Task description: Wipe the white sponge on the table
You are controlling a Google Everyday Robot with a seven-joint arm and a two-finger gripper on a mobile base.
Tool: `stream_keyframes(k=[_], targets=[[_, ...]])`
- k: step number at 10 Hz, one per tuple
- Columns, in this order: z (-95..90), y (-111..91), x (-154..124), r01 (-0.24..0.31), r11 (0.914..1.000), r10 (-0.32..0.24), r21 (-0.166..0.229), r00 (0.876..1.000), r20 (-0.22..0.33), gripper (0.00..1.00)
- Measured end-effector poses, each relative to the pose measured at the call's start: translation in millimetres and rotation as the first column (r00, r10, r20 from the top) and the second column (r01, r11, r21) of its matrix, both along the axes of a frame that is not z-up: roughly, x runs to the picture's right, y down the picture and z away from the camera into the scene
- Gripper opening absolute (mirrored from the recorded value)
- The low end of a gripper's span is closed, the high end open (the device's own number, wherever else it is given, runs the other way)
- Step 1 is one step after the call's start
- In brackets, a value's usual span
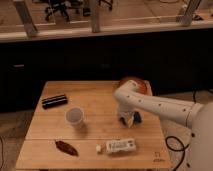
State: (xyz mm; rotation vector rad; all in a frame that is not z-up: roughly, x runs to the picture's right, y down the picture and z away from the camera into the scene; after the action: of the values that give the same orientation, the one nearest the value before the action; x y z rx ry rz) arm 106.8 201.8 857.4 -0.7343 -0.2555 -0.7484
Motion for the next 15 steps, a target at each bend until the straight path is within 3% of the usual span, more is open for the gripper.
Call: stream_keyframes(k=[9, 11, 13, 15], targets=[[9.9, -17.8, -58.3, 0.092, 0.9958, -0.092, 0.005, 0.995, 0.047, 0.04], [10.8, -15.1, -63.2, 0.104, 0.9946, -0.104, 0.003, 0.993, 0.049, 0.04], [10.3, -12.6, -87.9, 0.114, 0.9935, -0.114, 0.004, 0.991, 0.064, 0.04], [12.6, -11.5, -88.9, 0.125, 0.9922, -0.125, 0.005, 0.990, 0.069, 0.04]])
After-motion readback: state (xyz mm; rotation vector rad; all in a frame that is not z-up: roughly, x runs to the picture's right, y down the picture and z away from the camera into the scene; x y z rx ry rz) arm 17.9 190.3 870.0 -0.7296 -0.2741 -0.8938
